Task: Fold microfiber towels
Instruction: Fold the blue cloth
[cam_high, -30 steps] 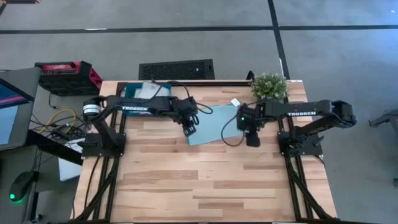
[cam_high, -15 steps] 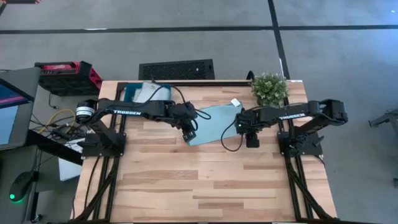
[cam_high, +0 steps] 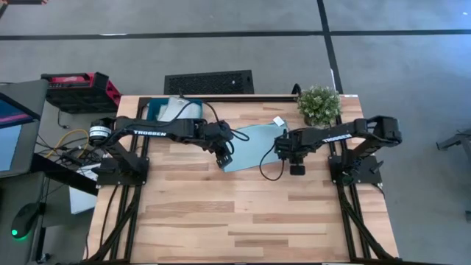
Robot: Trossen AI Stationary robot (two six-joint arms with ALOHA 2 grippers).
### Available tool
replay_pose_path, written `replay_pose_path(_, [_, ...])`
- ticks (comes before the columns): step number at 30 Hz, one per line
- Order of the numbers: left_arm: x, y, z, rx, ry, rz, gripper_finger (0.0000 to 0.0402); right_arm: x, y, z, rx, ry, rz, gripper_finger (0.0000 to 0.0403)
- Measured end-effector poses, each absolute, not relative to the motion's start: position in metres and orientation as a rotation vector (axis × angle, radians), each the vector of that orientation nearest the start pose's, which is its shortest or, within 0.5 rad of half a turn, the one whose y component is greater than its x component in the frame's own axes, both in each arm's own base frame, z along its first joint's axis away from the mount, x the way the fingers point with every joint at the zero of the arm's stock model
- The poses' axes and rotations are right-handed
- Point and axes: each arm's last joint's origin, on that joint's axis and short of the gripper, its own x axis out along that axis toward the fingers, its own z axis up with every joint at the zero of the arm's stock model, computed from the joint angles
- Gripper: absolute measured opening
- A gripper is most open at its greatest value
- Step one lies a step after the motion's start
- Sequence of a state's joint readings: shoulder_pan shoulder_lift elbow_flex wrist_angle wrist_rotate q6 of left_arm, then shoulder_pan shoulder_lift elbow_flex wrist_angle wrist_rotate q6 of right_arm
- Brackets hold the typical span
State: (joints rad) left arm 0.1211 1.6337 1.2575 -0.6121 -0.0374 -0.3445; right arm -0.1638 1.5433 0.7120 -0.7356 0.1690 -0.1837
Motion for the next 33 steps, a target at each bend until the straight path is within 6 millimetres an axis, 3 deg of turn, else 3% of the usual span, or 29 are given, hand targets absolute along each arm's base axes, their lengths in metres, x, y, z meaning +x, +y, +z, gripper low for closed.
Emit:
replay_pose_path(6, [0.337,0.038,0.252,-0.364,0.953,0.31,0.0156,0.226,-0.044,0.14,-0.167,1.534,-0.155,0.0013])
replay_pose_path(12, [0.335,0.027,0.261,-0.354,0.955,0.282,0.0156,0.239,-0.046,0.154,-0.187,1.49,-0.13,0.0006])
replay_pose_path(18, [0.337,0.018,0.28,-0.346,0.908,0.25,0.0156,0.261,-0.049,0.18,-0.24,1.381,-0.111,0.0004])
replay_pose_path(26, [0.336,0.009,0.296,-0.361,0.927,0.274,0.0156,0.289,-0.051,0.209,-0.282,1.147,-0.067,0.0002])
replay_pose_path(33, [0.336,0.001,0.308,-0.346,0.903,0.294,0.0156,0.325,-0.049,0.202,-0.264,1.012,-0.008,0.0001])
